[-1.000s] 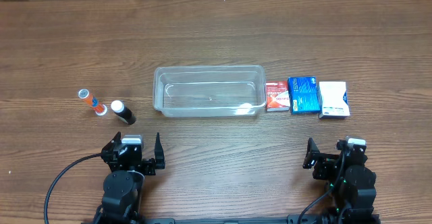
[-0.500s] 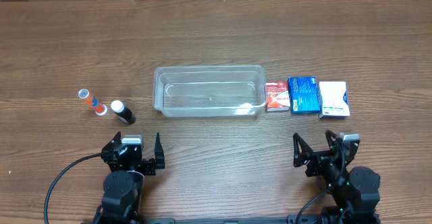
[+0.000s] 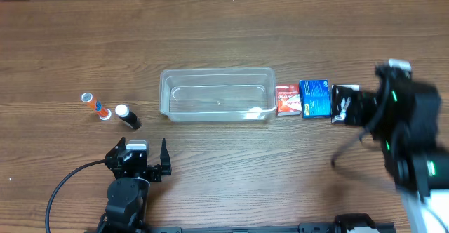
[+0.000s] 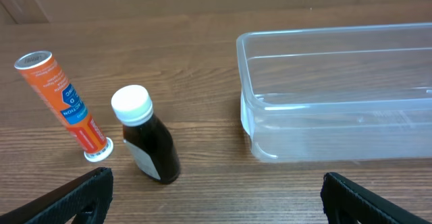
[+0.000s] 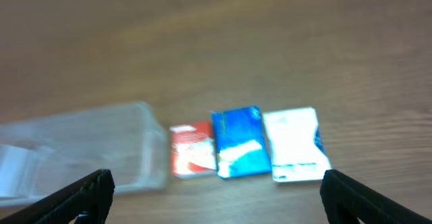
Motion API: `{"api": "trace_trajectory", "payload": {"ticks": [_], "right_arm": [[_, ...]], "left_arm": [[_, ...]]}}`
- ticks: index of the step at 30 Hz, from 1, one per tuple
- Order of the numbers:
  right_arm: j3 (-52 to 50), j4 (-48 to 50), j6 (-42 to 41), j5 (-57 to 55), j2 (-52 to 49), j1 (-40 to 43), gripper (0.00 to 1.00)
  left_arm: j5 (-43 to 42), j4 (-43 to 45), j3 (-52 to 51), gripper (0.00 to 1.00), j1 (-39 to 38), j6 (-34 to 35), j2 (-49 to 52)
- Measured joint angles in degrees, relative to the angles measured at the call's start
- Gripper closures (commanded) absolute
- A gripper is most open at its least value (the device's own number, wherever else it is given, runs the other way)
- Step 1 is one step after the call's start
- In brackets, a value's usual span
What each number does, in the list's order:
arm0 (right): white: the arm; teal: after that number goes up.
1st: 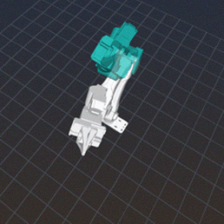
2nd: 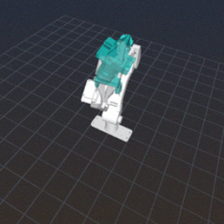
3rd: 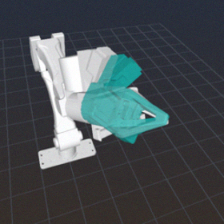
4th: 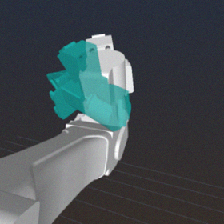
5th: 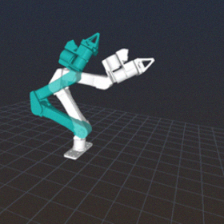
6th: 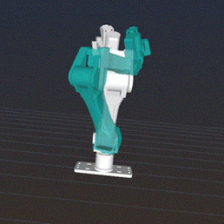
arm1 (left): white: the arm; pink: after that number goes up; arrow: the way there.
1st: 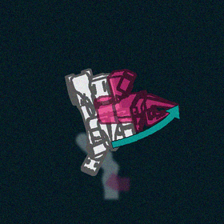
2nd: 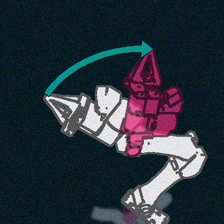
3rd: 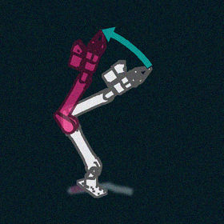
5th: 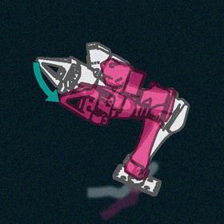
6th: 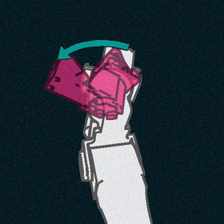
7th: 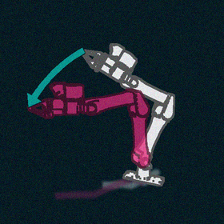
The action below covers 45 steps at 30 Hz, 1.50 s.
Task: Pack container
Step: 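Reach right gripper to the white box and grasp it, then carry the white box into the container's right end and release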
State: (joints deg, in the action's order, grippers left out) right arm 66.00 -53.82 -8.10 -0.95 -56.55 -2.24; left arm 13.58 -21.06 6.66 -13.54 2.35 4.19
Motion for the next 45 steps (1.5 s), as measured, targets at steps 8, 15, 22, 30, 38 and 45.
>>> {"api": "trace_trajectory", "payload": {"ticks": [8,15,22,30,38,45], "right_arm": [[3.50,-0.22,6.64,-2.67,-34.01,10.25,0.00],[3.54,1.29,14.78,2.45,-47.50,14.14,0.03],[3.52,5.70,15.61,2.19,-48.00,14.16,0.18],[3.06,6.75,9.31,-2.43,-49.86,14.14,0.34],[15.45,-12.22,1.86,-2.54,-42.40,10.91,0.45],[19.89,-5.68,-5.07,0.57,-24.50,-18.43,0.46]], "left_arm": [[0.00,0.02,0.00,0.00,0.00,0.00,-0.07],[0.00,0.02,0.00,0.00,0.00,0.00,-0.07],[0.00,0.02,0.02,0.00,0.00,0.00,-0.07],[0.00,0.02,0.00,0.00,0.00,0.00,-0.07],[0.00,0.02,0.00,0.00,0.00,0.00,-0.07],[0.00,0.00,0.00,0.00,0.00,0.00,-0.07]]}}
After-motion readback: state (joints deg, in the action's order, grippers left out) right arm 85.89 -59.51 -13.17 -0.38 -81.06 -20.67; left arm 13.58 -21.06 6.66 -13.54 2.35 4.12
